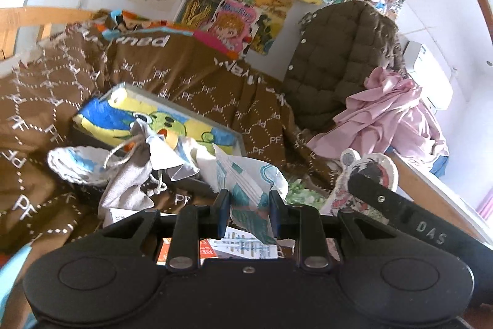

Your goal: Organize soft objects

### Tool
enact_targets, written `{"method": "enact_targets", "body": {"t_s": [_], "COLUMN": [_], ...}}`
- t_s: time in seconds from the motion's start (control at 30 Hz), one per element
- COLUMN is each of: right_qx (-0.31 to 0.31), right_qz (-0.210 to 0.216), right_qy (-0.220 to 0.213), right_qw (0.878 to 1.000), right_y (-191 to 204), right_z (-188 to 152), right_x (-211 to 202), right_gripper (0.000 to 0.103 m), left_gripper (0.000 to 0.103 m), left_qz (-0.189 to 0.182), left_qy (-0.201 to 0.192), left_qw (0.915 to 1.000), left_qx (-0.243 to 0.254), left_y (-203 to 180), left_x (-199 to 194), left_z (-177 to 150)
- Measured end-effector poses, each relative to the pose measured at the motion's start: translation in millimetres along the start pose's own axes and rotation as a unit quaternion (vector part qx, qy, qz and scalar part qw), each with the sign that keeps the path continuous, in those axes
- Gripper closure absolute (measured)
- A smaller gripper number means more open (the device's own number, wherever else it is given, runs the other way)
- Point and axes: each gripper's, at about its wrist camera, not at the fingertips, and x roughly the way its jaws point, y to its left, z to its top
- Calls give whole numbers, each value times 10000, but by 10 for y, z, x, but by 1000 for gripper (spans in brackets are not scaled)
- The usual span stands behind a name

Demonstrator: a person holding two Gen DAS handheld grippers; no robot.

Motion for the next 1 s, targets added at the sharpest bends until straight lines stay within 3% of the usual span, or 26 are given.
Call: {"method": "enact_targets", "body": {"t_s": [0.23, 0.5, 0.73, 1.0], "right_qx": [141, 34, 181, 688], "right_qz": [311, 525, 563, 527], "right_qy": [-323, -418, -645, -619], "right_qw": [9989, 9977, 9962, 9943], "right_y": [-11, -32, -196, -498], "right_z": [15, 7, -11, -63], "right_x": [-300, -473, -577, -332], "right_gripper": [88, 88, 88, 88], "left_gripper": [75, 75, 75, 75], "left_qz": [139, 402, 577, 852], "left_qy": [-166, -236, -460, -494], "left_qw": [9996, 9984, 9966, 9936], "left_qx": [177, 320, 363, 545], "left_y": [-174, -371, -601, -729], "left_x": [-513, -844, -802, -470], "left_z": [-117, -207, -197, -332]}}
